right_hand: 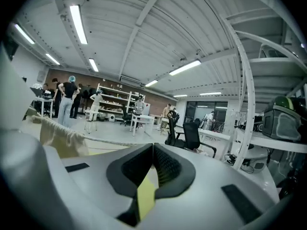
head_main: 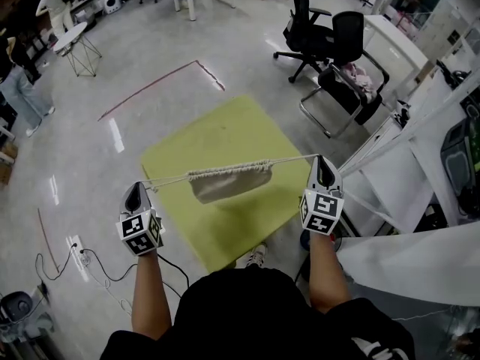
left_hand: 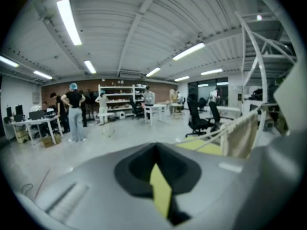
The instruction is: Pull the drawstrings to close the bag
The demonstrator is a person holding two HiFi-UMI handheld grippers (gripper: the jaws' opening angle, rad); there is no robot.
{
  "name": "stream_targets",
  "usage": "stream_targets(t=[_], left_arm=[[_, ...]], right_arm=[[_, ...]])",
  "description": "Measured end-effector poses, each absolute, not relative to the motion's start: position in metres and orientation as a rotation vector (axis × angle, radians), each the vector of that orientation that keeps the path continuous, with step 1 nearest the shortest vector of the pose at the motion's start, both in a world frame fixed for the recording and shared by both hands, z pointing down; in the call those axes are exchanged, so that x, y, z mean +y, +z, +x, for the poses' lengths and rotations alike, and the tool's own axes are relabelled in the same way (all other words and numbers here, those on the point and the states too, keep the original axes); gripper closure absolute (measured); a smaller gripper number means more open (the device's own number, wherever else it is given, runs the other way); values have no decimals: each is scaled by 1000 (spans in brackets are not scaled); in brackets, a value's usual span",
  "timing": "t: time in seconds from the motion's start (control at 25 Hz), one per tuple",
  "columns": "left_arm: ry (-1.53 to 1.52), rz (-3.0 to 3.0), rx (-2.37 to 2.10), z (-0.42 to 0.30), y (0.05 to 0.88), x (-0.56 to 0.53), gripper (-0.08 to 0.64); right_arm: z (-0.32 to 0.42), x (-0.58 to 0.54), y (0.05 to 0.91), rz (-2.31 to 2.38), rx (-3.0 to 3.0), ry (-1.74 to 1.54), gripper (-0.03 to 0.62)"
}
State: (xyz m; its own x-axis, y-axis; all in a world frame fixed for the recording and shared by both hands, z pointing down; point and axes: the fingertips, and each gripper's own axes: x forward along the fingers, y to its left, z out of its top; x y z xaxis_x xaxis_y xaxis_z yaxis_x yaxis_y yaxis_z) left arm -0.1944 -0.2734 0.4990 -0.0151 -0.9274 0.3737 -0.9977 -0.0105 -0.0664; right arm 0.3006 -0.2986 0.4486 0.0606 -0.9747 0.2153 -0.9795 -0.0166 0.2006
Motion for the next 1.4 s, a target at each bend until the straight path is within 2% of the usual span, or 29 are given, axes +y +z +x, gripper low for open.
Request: stream_targets(t=[0.68,1.4], left_arm=[[260,2012,-2159,-213,442,-292,551],[62,1949,-2196,-238,420,-302,551]], right_arm=[[325,-314,393,2218,-2037,-23,578],[345,-330,366,2351,-2087,22,580]])
